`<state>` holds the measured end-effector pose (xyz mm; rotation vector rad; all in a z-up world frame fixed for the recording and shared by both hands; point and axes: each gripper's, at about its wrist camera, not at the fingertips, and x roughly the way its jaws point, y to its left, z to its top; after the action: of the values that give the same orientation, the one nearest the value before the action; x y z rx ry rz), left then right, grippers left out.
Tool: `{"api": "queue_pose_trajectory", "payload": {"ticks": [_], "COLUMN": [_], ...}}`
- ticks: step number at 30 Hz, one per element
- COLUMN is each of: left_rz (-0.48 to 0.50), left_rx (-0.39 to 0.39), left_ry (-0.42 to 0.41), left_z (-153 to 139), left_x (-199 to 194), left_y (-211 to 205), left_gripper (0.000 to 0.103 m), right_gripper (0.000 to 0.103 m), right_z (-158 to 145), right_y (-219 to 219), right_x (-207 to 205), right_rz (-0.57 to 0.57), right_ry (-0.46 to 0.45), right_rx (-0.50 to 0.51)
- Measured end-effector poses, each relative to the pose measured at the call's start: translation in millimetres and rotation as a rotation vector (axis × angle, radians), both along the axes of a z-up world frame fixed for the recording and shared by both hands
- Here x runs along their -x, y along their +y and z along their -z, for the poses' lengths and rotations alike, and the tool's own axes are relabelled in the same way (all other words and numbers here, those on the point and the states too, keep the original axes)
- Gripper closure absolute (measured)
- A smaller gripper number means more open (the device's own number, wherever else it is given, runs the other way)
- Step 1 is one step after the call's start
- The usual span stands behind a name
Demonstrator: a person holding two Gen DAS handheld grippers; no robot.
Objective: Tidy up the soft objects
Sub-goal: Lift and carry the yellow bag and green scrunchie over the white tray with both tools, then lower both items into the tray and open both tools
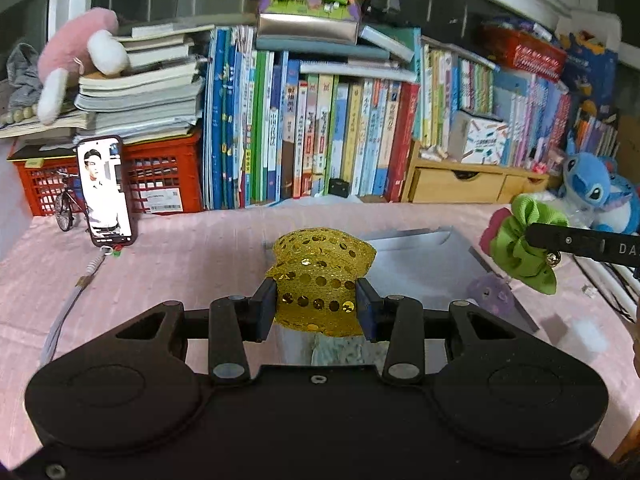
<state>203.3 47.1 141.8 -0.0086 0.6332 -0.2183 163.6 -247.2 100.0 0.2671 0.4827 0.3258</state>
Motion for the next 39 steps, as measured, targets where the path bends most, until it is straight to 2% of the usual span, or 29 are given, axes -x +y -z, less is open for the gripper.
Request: {"api": "queue_pose_trajectory", "payload": {"ticks": [9,15,20,30,39], "left_rz": [-0.023,-0.042,-0.046,-0.049,-0.044], "left_rx": [0.0,0.015,0.017,0.039,0.077], "left_ry": [0.118,0.182,0.221,0.271,0.287], "left_z": [25,42,52,59,61], "left_x": [-60,-83,-91,-97,-96], "left_y": [-13,-16,-17,-13,-10], "left_gripper": [0.064,0.064,0.064,0.063,0.052], "right_gripper": [0.076,0.076,0.073,0.073,0.073], "right_z": [16,33,45,54,56], "right_y": [30,43,49,59,55], "right_x": [-57,-85,-98,-101,-100], "right_rz": [-0.065,-0.087,-0.108,-0.124,-0.112], "right_ry": [0.127,0.218,0.266,0.299,0.318], "right_rx": [-0.002,0.003,0.032,0.114,0.113]}}
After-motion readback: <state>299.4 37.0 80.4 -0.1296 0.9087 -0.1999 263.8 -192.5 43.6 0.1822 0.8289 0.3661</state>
